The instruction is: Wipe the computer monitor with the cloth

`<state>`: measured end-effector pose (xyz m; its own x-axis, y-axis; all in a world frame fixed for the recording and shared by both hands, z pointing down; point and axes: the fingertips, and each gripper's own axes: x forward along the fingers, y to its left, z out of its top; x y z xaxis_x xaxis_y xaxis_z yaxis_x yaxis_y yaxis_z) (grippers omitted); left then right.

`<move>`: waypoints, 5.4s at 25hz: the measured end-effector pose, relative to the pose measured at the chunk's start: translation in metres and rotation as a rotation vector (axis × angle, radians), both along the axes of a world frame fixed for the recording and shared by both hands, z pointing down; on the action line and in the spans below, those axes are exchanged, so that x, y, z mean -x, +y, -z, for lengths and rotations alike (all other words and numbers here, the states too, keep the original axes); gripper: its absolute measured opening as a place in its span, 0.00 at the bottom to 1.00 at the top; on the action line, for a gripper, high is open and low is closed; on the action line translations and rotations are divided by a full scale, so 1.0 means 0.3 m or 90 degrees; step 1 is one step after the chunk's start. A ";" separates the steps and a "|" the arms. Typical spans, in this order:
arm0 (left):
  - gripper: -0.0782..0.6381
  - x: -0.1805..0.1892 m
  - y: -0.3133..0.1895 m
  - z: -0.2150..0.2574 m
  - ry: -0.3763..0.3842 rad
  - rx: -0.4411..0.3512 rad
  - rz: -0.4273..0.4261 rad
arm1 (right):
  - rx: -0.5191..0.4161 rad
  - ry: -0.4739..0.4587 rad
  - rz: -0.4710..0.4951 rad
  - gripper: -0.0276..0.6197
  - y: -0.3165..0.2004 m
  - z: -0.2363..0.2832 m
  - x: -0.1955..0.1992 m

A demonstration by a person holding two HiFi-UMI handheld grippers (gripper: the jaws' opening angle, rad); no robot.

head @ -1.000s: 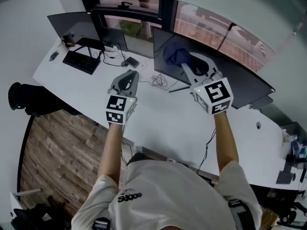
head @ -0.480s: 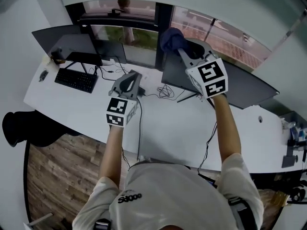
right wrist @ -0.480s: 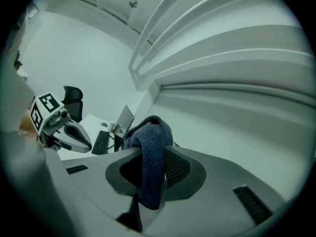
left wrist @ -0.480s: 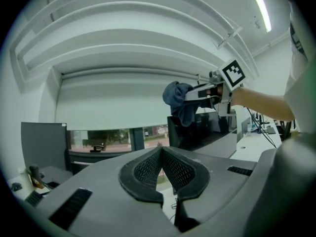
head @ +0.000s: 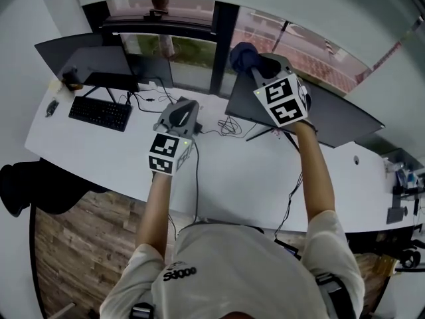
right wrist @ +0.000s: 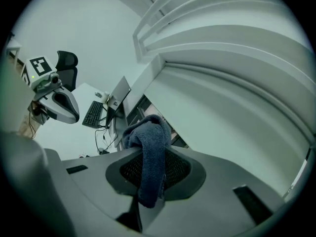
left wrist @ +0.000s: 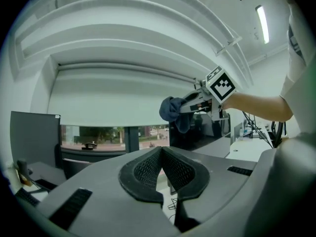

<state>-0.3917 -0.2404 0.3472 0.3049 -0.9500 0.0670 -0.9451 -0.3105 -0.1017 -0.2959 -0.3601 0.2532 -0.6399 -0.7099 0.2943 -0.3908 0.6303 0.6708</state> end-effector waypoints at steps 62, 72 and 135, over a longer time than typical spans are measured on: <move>0.13 -1.563 -0.239 -0.018 -0.060 0.001 -0.198 | 0.066 -0.252 -0.317 0.14 -0.175 -0.007 -2.129; 0.13 -1.600 -0.230 0.008 -0.075 -0.003 -0.201 | 0.086 -0.286 -0.333 0.14 -0.199 -0.098 -2.151; 0.13 -1.075 -0.179 -0.456 -0.026 0.154 -0.079 | 0.586 -0.394 -0.414 0.13 -0.239 -1.368 -1.767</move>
<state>-0.0692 -0.2940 0.4840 0.4100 -0.8607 0.3019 -0.8952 -0.4431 -0.0472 0.2341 -0.4317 0.6635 -0.4596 -0.6361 0.6198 -0.8880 0.3395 -0.3101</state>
